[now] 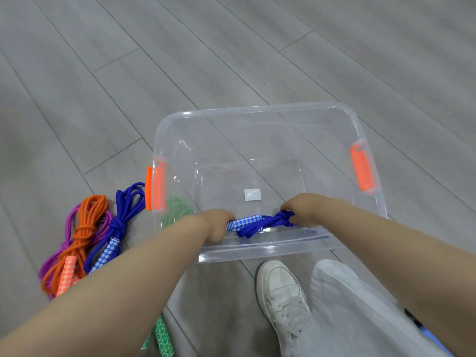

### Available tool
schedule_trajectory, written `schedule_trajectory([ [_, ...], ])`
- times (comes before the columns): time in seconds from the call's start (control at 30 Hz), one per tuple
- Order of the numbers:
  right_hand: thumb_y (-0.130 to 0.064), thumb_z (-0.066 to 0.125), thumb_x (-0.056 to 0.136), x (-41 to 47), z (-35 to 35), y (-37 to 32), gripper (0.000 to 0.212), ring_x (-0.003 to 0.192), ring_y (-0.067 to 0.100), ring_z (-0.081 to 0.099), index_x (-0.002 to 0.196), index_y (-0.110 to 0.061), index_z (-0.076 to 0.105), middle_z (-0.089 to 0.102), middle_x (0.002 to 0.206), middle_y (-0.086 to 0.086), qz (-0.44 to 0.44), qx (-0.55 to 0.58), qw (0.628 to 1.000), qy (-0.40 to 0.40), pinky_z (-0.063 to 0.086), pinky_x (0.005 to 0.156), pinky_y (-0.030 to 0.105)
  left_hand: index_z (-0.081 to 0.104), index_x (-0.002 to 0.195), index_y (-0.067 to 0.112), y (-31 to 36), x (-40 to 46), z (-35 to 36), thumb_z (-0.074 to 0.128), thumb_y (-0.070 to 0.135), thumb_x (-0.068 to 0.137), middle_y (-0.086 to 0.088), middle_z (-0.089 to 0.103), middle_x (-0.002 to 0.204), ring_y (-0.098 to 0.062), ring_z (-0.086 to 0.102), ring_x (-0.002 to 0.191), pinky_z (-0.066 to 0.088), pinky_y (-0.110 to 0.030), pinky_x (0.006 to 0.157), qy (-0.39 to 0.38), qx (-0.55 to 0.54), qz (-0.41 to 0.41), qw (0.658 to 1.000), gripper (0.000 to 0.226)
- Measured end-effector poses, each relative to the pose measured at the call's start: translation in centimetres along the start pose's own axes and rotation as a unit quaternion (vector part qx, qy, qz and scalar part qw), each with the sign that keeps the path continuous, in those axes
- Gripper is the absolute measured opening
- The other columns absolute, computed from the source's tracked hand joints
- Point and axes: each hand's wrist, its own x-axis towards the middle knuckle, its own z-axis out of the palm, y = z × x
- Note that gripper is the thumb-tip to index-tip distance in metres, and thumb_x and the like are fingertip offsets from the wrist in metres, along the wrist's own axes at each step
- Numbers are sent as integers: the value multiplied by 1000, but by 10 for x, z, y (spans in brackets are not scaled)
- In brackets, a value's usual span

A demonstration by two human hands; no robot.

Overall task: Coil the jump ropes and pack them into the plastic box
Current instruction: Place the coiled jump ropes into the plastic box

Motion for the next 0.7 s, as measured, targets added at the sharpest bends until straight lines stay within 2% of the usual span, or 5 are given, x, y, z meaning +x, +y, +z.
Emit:
schedule_trajectory([
  [0.1, -20, 47, 95, -2, 5, 1, 37, 101, 28, 57, 132, -22, 47, 60, 117, 8, 7, 22, 999, 23, 43, 80, 34, 40, 142, 17, 0, 0, 3, 48, 3, 90, -7, 52, 139, -27, 51, 124, 40, -28, 99, 43, -26, -16, 999, 54],
  [0.23, -21, 50, 94, -2, 10, 3, 27, 88, 27, 53, 121, -17, 47, 59, 105, 10, 0, 41, 997, 67, 42, 71, 36, 43, 136, 18, -2, 1, 6, 47, 7, 89, -8, 54, 133, -30, 54, 117, 43, -32, 94, 50, -2, -27, 998, 49],
  [0.37, -28, 51, 94, -2, 5, 0, 31, 106, 27, 53, 124, -22, 53, 56, 116, 6, -6, 25, 995, 94, 44, 80, 35, 31, 147, 22, 1, 2, 4, 50, 9, 88, -9, 43, 142, -31, 45, 127, 38, -36, 104, 80, -14, -17, 997, 63],
  [0.57, -24, 48, 95, -4, 0, -4, 36, 109, 30, 54, 131, -18, 50, 58, 120, 11, -10, 72, 994, 82, 38, 78, 31, 43, 140, 29, 1, 6, 2, 47, 17, 90, -6, 49, 137, -30, 50, 121, 41, -40, 102, 37, 6, -1, 999, 51],
  [0.7, -21, 48, 94, -4, -6, -9, 47, 115, 28, 53, 140, -20, 40, 55, 130, 8, 8, 84, 993, 84, 43, 87, 33, 36, 144, 22, 4, 4, -5, 46, 13, 91, -6, 50, 141, -29, 48, 125, 41, -35, 101, 95, -24, -28, 995, 55],
])
